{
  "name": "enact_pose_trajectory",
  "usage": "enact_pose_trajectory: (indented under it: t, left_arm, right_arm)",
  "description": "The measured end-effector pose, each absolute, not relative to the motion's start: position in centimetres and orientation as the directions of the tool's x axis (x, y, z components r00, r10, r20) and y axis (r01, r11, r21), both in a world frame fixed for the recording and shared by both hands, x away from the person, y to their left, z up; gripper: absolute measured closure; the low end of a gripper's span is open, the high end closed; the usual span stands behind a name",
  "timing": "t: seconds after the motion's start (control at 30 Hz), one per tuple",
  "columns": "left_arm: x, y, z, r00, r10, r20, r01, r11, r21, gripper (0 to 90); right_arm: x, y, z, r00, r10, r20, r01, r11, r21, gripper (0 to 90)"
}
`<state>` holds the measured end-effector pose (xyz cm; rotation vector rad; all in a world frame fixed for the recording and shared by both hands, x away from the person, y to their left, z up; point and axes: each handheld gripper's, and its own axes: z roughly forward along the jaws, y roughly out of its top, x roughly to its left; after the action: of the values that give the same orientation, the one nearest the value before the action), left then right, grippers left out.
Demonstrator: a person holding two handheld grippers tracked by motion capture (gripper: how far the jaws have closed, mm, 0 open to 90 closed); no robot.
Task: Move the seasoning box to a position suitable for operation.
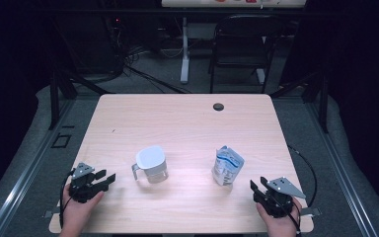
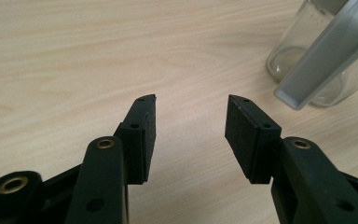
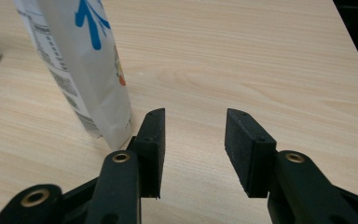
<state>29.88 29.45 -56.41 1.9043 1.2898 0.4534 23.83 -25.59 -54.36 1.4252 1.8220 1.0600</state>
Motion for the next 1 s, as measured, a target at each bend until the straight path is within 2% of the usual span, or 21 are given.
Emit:
enact_pose_trajectory:
  t: [0.33,0.8,1.0]
  left_arm:
    - [30.0,28.8,-56.8,0.445,0.888,-0.112,0.615,-0.212,0.760,52.8]
    - [29.1,27.8,-56.0,0.503,0.854,-0.129,0.557,-0.206,0.805,51.9]
    - [29.1,27.2,-56.1,0.510,0.851,-0.128,0.564,-0.218,0.797,50.3]
  right_arm:
    - [24.7,-25.3,-55.3,-0.299,0.954,-0.008,0.496,0.163,0.853,57.5]
    - [24.6,-25.3,-55.3,-0.289,0.957,-0.033,0.489,0.177,0.854,56.0]
    - [24.9,-25.3,-55.6,-0.291,0.956,-0.027,0.501,0.176,0.848,56.1]
